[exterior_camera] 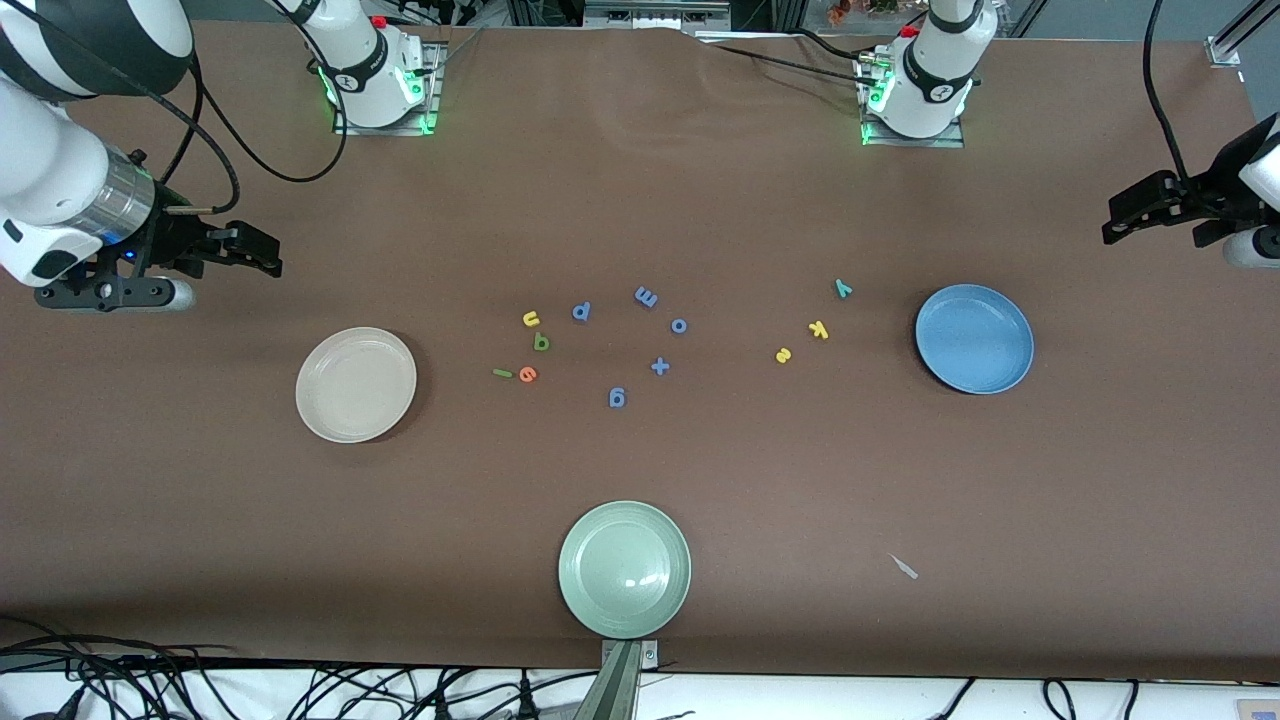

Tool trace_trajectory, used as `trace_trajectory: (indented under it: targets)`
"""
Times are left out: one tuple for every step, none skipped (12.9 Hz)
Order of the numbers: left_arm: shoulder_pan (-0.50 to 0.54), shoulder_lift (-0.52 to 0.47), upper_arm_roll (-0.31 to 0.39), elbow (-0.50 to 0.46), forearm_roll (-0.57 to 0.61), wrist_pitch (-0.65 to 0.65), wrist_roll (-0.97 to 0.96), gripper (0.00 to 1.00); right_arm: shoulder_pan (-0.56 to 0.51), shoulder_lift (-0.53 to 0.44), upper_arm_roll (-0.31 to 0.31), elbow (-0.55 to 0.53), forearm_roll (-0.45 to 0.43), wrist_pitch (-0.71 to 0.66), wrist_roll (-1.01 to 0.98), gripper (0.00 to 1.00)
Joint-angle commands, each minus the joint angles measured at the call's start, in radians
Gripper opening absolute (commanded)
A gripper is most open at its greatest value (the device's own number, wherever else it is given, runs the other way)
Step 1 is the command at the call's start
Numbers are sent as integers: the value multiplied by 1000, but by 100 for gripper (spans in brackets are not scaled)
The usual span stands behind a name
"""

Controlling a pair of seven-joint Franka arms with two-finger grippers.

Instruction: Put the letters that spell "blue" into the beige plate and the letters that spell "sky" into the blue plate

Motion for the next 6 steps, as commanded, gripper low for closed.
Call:
trace_trajectory:
  targets:
    - [-2, 16, -3, 10, 27, -22, 12, 100, -2, 6, 2, 16, -11, -20, -16, 100]
    - [-2, 20, -5, 11, 27, -24, 12, 100, -2, 6, 2, 16, -11, -20, -16, 100]
    - [-4, 26, -5, 13, 27, -24, 9, 100, -2, 7, 2, 16, -11, -20, -18, 100]
    - [-4, 27, -5, 14, 27, -24, 7, 100, -2, 8, 2, 15, -11, -20, -16, 100]
    - [-4, 27, -5, 14, 27, -27, 9, 100, -2, 8, 2, 16, -11, -20, -18, 100]
    - [-2, 27, -5, 14, 25, -46, 9, 100, -2, 8, 2, 16, -11, -20, -18, 100]
